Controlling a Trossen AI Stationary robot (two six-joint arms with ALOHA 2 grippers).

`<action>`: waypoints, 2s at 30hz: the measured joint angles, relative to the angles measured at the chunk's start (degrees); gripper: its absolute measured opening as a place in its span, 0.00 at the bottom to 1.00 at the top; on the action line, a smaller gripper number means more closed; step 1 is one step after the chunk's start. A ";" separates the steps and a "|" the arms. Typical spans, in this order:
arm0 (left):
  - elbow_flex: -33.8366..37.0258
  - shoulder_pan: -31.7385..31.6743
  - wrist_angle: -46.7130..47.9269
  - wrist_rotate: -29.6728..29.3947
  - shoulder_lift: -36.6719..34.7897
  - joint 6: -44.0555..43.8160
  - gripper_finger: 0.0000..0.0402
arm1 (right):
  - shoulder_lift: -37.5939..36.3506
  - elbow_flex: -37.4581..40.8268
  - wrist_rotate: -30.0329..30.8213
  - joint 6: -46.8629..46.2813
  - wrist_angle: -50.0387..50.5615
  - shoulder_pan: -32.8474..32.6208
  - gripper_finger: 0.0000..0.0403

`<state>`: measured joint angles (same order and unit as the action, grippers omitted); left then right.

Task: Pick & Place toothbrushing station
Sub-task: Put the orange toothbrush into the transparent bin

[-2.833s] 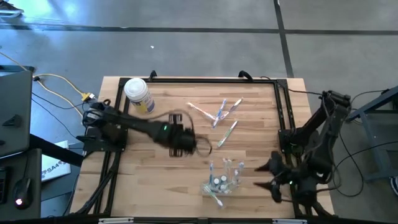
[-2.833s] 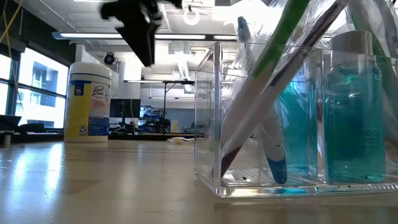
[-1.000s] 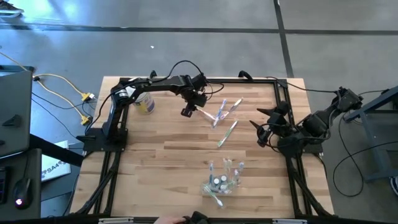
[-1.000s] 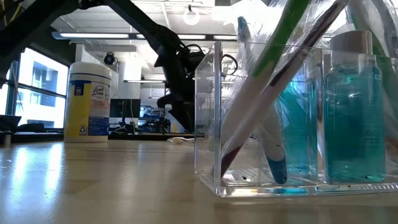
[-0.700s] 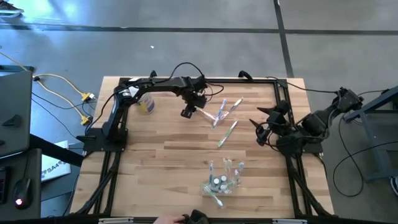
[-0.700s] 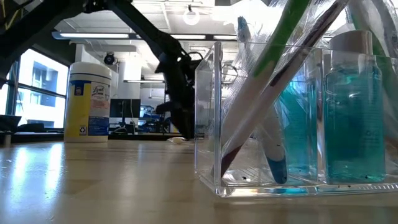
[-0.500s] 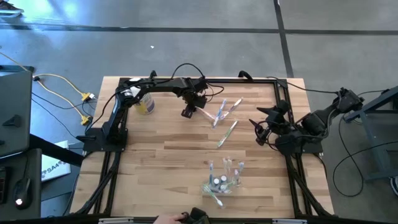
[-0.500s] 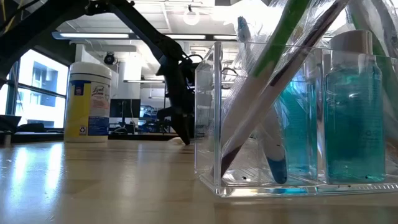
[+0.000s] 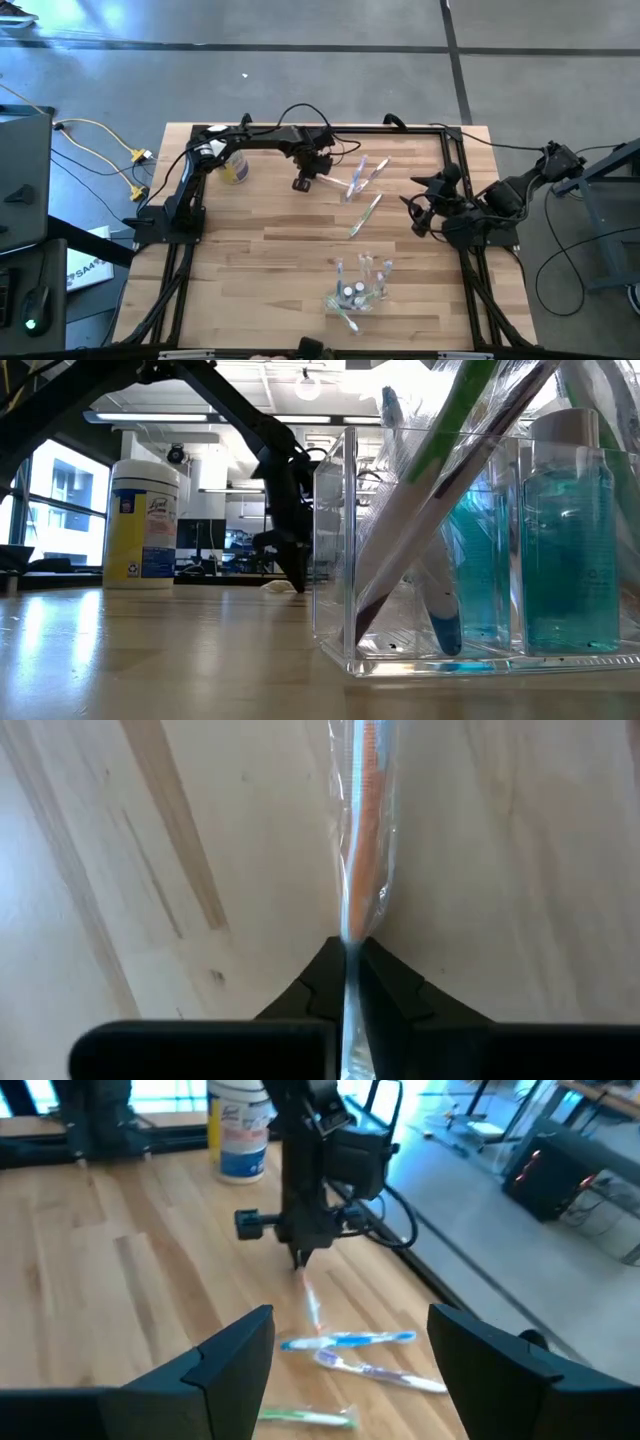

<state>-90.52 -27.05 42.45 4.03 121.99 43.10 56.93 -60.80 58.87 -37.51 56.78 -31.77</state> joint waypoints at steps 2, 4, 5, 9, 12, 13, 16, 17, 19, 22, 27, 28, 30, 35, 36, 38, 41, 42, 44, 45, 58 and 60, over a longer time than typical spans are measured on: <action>0.00 0.68 1.18 -2.25 0.00 -1.40 0.02 | 0.00 0.00 -1.47 -0.11 -0.06 0.00 0.64; 0.01 1.81 2.45 -5.02 -0.25 -2.30 0.02 | 0.00 0.00 -2.51 -0.20 -0.41 0.00 0.64; 0.06 2.37 3.52 -6.41 -0.67 -2.86 0.02 | 0.00 0.00 -2.68 -0.44 -0.53 0.00 0.64; 0.07 5.81 8.24 -14.56 -1.44 -5.21 0.01 | 0.33 0.00 -2.93 -2.98 -0.58 -0.95 0.64; -1.12 8.92 12.53 -19.82 -1.62 -8.46 0.01 | 0.33 0.00 -3.44 -6.28 0.01 -2.42 0.64; -2.10 10.03 14.79 -21.44 -1.65 -10.30 0.01 | 0.37 0.00 -3.41 -7.08 0.02 -3.09 0.64; -4.90 13.56 23.56 -27.30 -2.62 -16.80 0.00 | 0.46 0.00 -2.49 -8.61 0.04 -5.27 0.64; -5.68 14.76 25.32 -28.74 -3.13 -18.96 0.00 | 0.46 0.00 -1.82 -9.14 0.02 -6.10 0.64; -7.03 17.33 30.87 -30.42 -4.14 -23.74 0.00 | 0.46 0.00 -1.40 -10.33 0.04 -8.11 0.64; -9.42 21.72 35.95 -31.53 -6.18 -31.71 0.00 | 0.58 0.00 -1.16 -12.59 0.22 -11.68 0.64; -11.40 31.22 46.63 -34.24 -9.05 -43.76 0.00 | 1.43 0.00 -0.19 -17.11 0.02 -17.41 0.64; -11.82 33.23 48.34 -34.84 -9.56 -46.30 0.00 | 1.63 0.00 0.00 -17.99 0.03 -18.46 0.64; -12.02 37.11 47.11 -34.91 -11.03 -49.32 0.00 | 2.33 0.00 1.08 -19.67 0.03 -20.68 0.64; -13.42 46.66 47.38 -38.79 -12.85 -53.50 0.00 | 4.45 0.00 4.62 -22.89 0.02 -25.09 0.64; -13.51 48.35 47.53 -39.64 -12.84 -54.12 0.00 | 4.94 0.00 5.33 -23.59 0.00 -25.66 0.64; -14.36 51.62 47.64 -43.19 -12.89 -54.92 0.00 | 5.90 0.00 6.22 -24.91 -0.04 -26.61 0.64; -14.68 56.28 47.87 -51.10 -13.20 -54.42 0.00 | 7.37 0.00 6.95 -26.95 -0.16 -27.67 0.64; -14.67 57.64 47.67 -53.53 -13.09 -53.76 0.00 | 7.86 0.00 7.14 -27.36 -0.20 -27.91 0.64; -14.62 60.31 47.48 -57.67 -13.03 -51.63 0.00 | 8.88 0.00 7.22 -28.10 -0.37 -28.02 0.64; -14.62 61.63 47.71 -59.26 -13.03 -49.86 0.00 | 9.33 0.00 7.25 -28.45 -0.46 -28.02 0.64; -14.07 70.60 27.57 -76.89 -11.52 -7.23 0.01 | 12.63 0.00 7.27 -28.92 -1.66 -27.98 0.64; -13.89 70.58 21.53 -76.89 -10.40 1.32 0.01 | 12.63 0.00 7.26 -28.92 -2.38 -27.98 0.64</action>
<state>-104.41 43.53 63.97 -72.86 111.59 44.41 69.56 -60.80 66.13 -66.43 54.40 -59.75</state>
